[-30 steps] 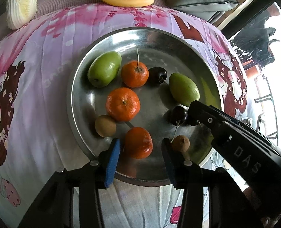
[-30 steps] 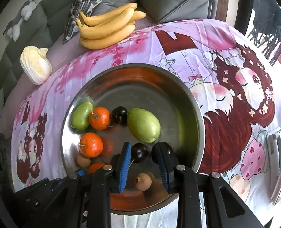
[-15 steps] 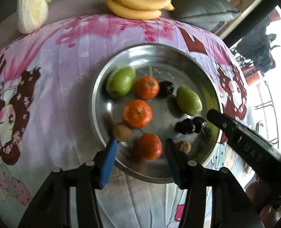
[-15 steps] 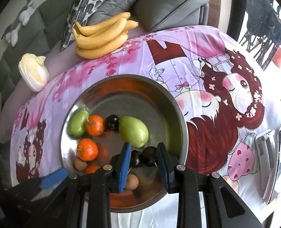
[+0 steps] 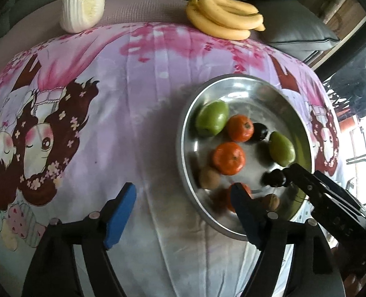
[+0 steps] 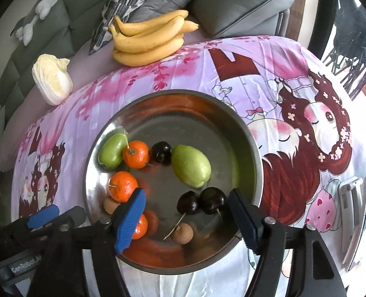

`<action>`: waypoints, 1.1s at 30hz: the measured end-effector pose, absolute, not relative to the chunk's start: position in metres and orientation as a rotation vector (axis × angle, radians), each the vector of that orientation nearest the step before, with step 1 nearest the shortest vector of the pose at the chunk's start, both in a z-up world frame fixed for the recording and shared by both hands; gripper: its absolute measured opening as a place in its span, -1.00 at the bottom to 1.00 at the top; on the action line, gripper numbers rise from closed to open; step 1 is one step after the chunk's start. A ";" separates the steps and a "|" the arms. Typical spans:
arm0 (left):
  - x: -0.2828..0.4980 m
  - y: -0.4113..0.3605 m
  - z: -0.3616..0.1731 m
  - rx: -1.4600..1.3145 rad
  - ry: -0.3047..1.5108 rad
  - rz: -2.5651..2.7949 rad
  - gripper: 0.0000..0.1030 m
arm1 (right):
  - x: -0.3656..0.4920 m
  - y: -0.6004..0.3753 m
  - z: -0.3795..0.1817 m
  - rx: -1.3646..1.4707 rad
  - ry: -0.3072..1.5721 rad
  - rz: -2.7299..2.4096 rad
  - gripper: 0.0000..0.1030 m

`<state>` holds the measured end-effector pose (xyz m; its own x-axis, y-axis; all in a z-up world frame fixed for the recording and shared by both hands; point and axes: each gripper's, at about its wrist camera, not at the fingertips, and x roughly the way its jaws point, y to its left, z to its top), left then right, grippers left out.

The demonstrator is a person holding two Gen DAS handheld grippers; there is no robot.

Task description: Organize fruits

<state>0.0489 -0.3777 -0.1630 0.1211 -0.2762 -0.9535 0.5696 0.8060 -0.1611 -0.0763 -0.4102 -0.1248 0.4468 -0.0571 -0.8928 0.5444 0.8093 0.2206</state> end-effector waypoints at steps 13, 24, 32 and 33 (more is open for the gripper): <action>0.053 -0.367 -0.165 0.273 1.287 -0.594 0.84 | -0.070 -0.402 -0.121 0.483 1.049 -0.387 1.00; 0.058 -0.346 -0.159 0.327 1.257 -0.506 0.90 | -0.067 -0.383 -0.120 0.441 1.078 -0.374 1.00; 0.053 -0.323 -0.159 0.344 1.266 -0.450 0.90 | -0.081 -0.367 -0.120 0.434 1.094 -0.354 1.00; 0.051 -0.322 -0.159 0.365 1.261 -0.439 0.90 | -0.083 -0.366 -0.120 0.436 1.095 -0.353 1.00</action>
<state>0.0508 -0.3218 -0.1588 0.2417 -0.1159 -0.9634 0.5072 0.8615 0.0236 -0.0829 -0.3661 -0.1199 0.4174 -0.0601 -0.9067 0.4800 0.8618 0.1639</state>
